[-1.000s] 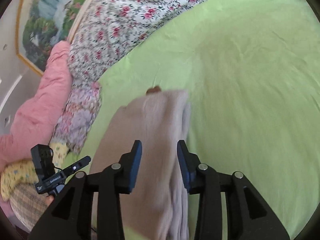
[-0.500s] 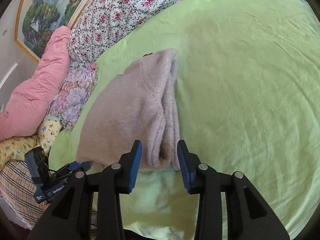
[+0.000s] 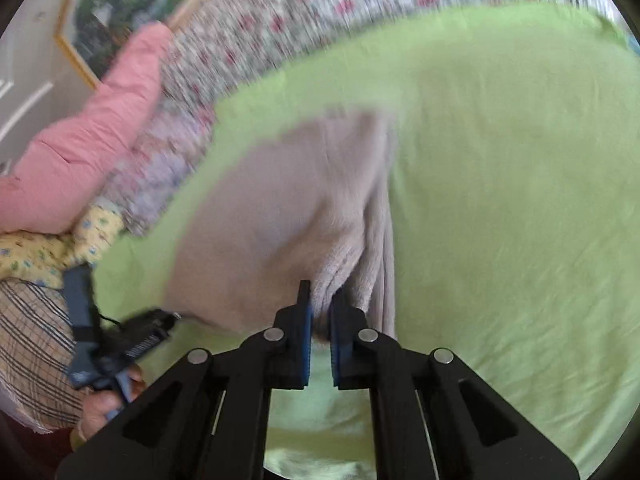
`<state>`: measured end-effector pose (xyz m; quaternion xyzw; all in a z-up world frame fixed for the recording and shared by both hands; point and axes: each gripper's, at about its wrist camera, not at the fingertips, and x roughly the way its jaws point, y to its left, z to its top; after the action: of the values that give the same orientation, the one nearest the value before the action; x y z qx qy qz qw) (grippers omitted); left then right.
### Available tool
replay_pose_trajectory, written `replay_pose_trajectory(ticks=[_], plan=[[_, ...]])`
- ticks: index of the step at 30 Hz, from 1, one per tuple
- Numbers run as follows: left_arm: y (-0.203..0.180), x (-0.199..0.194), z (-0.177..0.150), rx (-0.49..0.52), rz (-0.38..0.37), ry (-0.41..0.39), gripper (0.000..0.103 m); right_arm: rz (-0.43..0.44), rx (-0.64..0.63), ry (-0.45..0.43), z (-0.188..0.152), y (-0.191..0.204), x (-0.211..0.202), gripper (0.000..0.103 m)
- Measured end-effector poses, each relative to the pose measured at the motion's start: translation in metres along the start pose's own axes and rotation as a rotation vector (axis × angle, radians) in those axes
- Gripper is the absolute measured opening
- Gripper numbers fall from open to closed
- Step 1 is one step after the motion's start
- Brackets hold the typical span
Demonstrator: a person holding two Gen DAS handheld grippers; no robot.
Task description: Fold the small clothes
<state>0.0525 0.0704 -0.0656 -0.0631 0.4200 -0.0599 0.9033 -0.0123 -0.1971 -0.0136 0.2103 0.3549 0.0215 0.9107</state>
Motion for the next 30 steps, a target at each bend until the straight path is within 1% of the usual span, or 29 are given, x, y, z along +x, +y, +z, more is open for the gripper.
replay_pose_trajectory(ticks=[2,4,5,6,8,11,12,13,14,16,19,21,23,25,26,28,29,30], plan=[[0.001,0.007,-0.004,-0.008,-0.001,0.022,0.013,-0.043,-0.011,0.034,0.002,-0.01,0.0,0.007],[0.001,0.009,-0.006,-0.008,0.003,0.026,0.013,-0.064,0.011,0.095,-0.007,-0.024,0.014,0.007],[0.002,0.009,-0.006,-0.017,-0.002,0.029,0.013,-0.074,0.015,0.127,-0.015,-0.028,0.024,0.007],[0.005,0.01,-0.006,-0.034,-0.017,0.037,0.013,-0.084,0.01,0.14,-0.02,-0.029,0.03,0.007],[0.015,0.013,-0.004,-0.082,-0.064,0.058,0.015,-0.11,-0.003,0.156,-0.028,-0.029,0.041,0.007],[0.023,0.017,-0.003,-0.101,-0.11,0.077,0.018,-0.092,0.021,0.141,-0.027,-0.03,0.043,0.007],[0.023,0.016,-0.003,-0.09,-0.115,0.082,0.019,-0.095,0.022,0.145,-0.026,-0.03,0.044,0.008],[0.021,0.015,-0.002,-0.071,-0.12,0.088,0.021,-0.095,0.024,0.147,-0.026,-0.03,0.044,0.013],[0.019,0.012,-0.003,-0.041,-0.126,0.1,0.021,-0.09,0.029,0.15,-0.025,-0.03,0.042,0.016],[0.018,0.005,-0.007,-0.001,-0.14,0.118,0.021,-0.092,0.047,0.153,-0.026,-0.031,0.033,0.033],[0.019,-0.015,-0.016,0.051,-0.202,0.146,0.019,-0.091,0.069,0.128,-0.027,-0.027,0.012,0.034],[0.02,-0.033,-0.015,0.068,-0.264,0.137,0.019,-0.068,0.091,0.09,-0.022,-0.03,-0.006,0.034],[0.015,-0.045,-0.002,0.085,-0.289,0.11,0.02,-0.046,0.101,0.055,-0.014,-0.03,-0.016,0.034],[0.003,-0.048,0.021,0.101,-0.312,0.064,0.022,-0.025,0.086,0.026,-0.001,-0.022,-0.015,0.034],[-0.004,-0.047,0.037,0.103,-0.325,0.032,0.022,-0.01,0.072,0.017,0.008,-0.018,-0.01,0.034],[-0.015,-0.04,0.059,0.107,-0.355,0.003,0.029,0.019,0.053,-0.002,0.025,-0.01,0.005,0.034],[-0.021,-0.033,0.071,0.11,-0.367,-0.01,0.031,0.031,0.041,-0.005,0.033,-0.008,0.014,0.034],[-0.027,-0.023,0.084,0.108,-0.358,-0.015,0.032,0.037,0.031,-0.003,0.041,-0.002,0.025,0.034]])
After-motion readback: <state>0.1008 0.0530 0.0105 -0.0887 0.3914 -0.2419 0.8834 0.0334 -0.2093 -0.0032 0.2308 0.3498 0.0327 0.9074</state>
